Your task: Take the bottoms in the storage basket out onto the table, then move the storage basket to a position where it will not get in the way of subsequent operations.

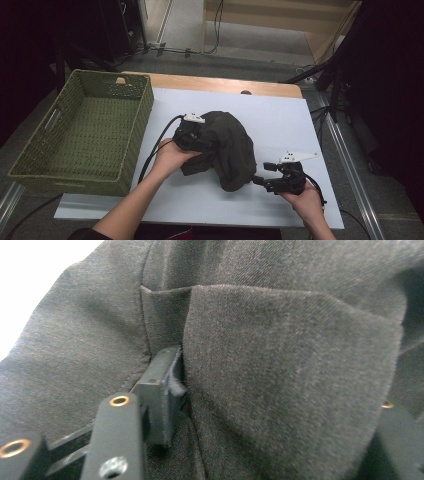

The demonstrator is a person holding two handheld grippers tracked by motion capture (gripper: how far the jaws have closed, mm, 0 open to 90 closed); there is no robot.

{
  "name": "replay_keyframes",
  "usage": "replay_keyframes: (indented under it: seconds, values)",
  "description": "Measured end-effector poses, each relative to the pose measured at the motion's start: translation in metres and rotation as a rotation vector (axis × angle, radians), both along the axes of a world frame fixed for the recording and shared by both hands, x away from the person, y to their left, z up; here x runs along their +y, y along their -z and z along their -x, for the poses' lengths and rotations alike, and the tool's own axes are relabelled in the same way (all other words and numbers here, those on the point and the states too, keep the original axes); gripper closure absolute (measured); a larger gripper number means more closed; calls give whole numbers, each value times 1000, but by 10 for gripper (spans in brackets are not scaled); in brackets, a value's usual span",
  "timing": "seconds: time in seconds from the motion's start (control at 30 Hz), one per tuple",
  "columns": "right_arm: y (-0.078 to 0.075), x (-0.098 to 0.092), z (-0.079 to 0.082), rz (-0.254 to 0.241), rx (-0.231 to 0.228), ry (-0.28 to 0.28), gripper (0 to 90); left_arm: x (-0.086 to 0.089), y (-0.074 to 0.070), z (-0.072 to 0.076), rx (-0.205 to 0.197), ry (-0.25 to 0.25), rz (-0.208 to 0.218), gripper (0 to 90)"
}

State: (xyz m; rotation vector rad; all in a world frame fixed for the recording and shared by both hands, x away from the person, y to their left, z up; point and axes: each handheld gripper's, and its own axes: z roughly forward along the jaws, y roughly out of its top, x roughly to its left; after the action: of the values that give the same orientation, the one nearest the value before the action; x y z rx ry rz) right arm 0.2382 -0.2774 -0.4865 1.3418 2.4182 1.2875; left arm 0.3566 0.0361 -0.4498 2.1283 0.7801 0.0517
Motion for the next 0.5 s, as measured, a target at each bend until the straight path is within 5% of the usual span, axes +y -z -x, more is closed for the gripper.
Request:
replay_keyframes:
  seconds: [0.13, 0.33, 0.5]
  values:
    - [-2, 0, 1, 0, -14, -7, 213, 3, 2, 1, -1, 50, 2, 340]
    - [-4, 0, 1, -16, -3, -2, 219, 13, -7, -3, 112, 49, 60, 126]
    - [-6, -2, 4, -15, -20, -6, 224, 22, -17, 3, 83, 43, 40, 97]
